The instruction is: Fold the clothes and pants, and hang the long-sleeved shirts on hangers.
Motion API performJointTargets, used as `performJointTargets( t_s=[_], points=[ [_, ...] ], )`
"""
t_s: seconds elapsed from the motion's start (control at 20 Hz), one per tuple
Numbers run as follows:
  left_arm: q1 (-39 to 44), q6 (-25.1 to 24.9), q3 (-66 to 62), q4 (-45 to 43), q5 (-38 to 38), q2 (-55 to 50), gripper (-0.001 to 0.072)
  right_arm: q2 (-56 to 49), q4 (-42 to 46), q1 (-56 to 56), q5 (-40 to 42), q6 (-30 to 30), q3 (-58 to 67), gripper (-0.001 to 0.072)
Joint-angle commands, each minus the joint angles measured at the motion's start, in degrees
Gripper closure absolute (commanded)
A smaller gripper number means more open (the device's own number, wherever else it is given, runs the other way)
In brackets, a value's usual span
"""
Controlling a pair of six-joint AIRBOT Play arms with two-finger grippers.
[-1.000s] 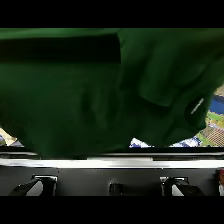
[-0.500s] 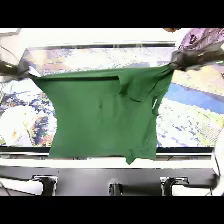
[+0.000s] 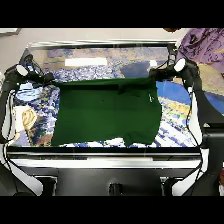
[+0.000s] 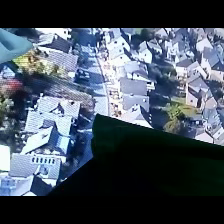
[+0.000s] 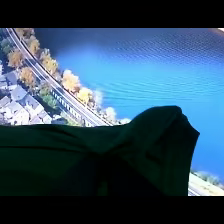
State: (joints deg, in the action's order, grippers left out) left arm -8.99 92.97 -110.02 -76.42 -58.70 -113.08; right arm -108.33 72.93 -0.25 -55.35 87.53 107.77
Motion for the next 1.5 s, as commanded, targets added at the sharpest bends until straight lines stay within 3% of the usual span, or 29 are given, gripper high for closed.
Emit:
performJointTargets(
  t_s=[0.0, 0.25, 0.45, 1.15, 1.2, 1.3, 1.35, 1.4, 1.45],
  points=[
    [-0.09, 0.0, -0.11, -0.26, -4.22, -0.92, 0.0695, -1.07, 3.19, 0.22, -3.3, 0.81, 0.13, 0.068],
    [-0.09, 0.04, -0.11, -0.26, -18.29, -0.96, 0.0695, -1.09, 5.84, 0.22, -13.66, 1.92, 0.13, 0.068],
    [0.46, 0.04, -0.02, -0.28, -24.5, -1.05, 0.0694, -1.2, 5.84, 0.22, -19.89, 1.88, 0.11, 0.068],
    [3.13, 3.08, 4.22, -0.07, -27.28, -3.8, 0.0686, -6.05, 4.72, 0.22, -25.75, 1.86, 0.07, 0.0678],
    [3.13, 3.1, 4.22, -0.07, -26.95, -3.93, 0.0638, -6.36, 3.96, 0.22, -25.75, 1.84, 0.07, 0.0677],
    [3.13, 3.1, 4.15, -0.04, -25.92, -3.76, 0.0396, -6.45, 2.67, 0.22, -25.07, 1.84, 0.07, 0.062],
    [3.13, 3.1, 3.85, -0.04, -25.79, -3.63, 0.0235, -6.43, 2.21, 0.22, -24.79, 1.86, 0.09, 0.059],
    [3.1, 3.13, 2.99, -0.04, -25.9, -3.61, 0.0092, -6.4, 1.4, 0.22, -24.79, 1.92, 0.13, 0.0473],
    [3.06, 3.1, 1.57, -0.09, -26.23, -3.52, 0.0015, -6.16, 0.63, 0.22, -24.85, 2.43, 0.13, 0.0345]
  ],
)
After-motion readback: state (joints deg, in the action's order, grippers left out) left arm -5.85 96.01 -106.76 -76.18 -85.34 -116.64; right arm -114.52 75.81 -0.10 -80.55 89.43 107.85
